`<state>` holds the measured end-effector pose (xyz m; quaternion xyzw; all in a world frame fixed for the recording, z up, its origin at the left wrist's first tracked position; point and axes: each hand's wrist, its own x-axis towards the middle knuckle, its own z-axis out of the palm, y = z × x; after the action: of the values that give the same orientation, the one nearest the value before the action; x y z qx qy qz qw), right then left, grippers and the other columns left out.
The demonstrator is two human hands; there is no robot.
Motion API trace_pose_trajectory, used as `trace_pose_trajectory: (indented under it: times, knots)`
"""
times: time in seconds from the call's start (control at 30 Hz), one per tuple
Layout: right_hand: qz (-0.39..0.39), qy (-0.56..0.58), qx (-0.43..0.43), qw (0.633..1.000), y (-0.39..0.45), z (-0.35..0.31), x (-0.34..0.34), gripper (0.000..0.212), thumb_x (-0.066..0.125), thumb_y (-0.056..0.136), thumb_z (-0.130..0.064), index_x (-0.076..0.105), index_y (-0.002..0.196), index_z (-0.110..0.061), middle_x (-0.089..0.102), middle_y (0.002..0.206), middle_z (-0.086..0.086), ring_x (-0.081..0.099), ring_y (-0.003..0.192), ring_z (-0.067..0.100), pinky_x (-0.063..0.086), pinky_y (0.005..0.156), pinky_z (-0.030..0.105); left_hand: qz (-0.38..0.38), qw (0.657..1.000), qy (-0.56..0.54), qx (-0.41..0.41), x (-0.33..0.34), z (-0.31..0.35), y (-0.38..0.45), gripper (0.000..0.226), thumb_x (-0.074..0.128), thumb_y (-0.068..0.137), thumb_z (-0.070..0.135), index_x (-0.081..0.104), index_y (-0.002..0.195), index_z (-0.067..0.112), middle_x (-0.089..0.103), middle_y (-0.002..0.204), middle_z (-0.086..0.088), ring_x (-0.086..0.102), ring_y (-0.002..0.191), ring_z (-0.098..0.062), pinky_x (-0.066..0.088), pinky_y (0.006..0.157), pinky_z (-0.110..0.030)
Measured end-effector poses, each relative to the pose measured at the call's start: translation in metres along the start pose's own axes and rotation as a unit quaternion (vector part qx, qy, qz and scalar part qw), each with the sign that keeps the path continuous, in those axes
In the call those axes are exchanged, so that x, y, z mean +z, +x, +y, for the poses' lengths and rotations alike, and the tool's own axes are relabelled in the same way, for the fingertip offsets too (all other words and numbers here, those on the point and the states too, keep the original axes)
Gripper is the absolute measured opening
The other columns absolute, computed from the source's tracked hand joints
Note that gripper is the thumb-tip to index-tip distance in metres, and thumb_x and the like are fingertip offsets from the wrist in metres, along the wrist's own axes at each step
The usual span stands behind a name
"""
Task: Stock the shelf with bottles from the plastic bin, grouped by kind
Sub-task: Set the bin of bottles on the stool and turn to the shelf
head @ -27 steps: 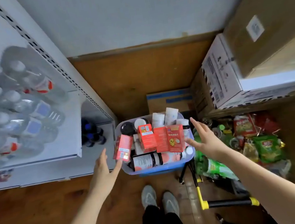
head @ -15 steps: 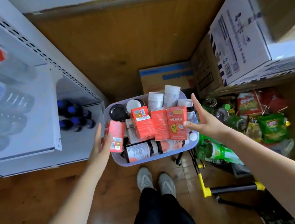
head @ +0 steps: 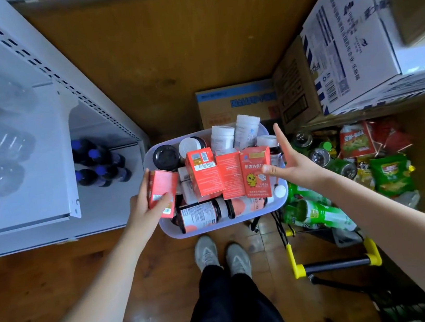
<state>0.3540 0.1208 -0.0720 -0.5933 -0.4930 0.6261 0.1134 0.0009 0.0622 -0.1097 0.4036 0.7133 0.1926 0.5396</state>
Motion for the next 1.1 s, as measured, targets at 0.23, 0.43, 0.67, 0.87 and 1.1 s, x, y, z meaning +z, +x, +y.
trace_pose_trajectory:
  times: [0.23,0.43,0.67,0.87,1.1]
  knots:
    - [-0.005,-0.003,-0.004,1.000,0.000,-0.004,0.001,0.124,0.082,0.066,-0.052,-0.003,0.155,-0.041,0.030,0.137,-0.038,0.038,0.138,0.002,0.033,0.116,0.050,0.011,1.000,0.007,0.011,0.004,-0.003,0.002,0.092,0.075,0.085,0.027,0.016,0.156,0.035,0.054,0.128,0.000,0.058,0.112,-0.015,0.052,0.087,-0.031]
    - [-0.007,-0.008,-0.017,1.000,-0.014,0.001,0.014,0.114,0.085,0.063,-0.061,0.010,0.148,-0.058,0.025,0.158,-0.010,0.027,0.146,0.013,0.034,0.114,0.054,0.033,0.999,0.007,0.020,-0.004,-0.016,-0.017,0.094,0.078,0.083,0.022,0.018,0.154,0.038,0.060,0.109,0.012,0.062,0.097,0.000,0.054,0.080,-0.025]
    - [-0.016,-0.018,-0.019,1.000,-0.066,-0.028,0.027,0.118,0.086,0.059,-0.064,0.008,0.147,-0.060,0.021,0.160,-0.012,0.026,0.147,0.013,0.030,0.116,0.055,0.053,0.998,-0.009,0.027,-0.030,-0.006,-0.093,0.095,0.080,0.081,0.025,0.020,0.152,0.044,0.063,0.120,0.003,0.065,0.103,-0.008,0.057,0.081,-0.026]
    - [-0.070,-0.018,-0.040,0.997,-0.131,-0.076,0.037,0.129,0.088,0.054,-0.063,0.008,0.153,-0.046,0.028,0.157,-0.006,0.036,0.142,0.015,0.040,0.110,0.053,0.093,0.992,-0.088,0.009,-0.047,0.011,-0.198,0.097,0.083,0.075,0.026,0.026,0.153,0.037,0.063,0.126,0.003,0.065,0.108,-0.008,0.055,0.092,-0.036]
    - [-0.174,-0.104,-0.081,0.976,-0.183,-0.126,0.083,0.125,0.084,0.054,-0.063,0.012,0.154,-0.038,0.042,0.140,-0.015,0.049,0.127,0.016,0.043,0.105,0.039,0.167,0.966,-0.198,-0.013,-0.054,-0.008,-0.337,0.093,0.080,0.077,0.029,0.028,0.153,0.025,0.058,0.136,0.006,0.060,0.118,-0.004,0.052,0.093,-0.024]
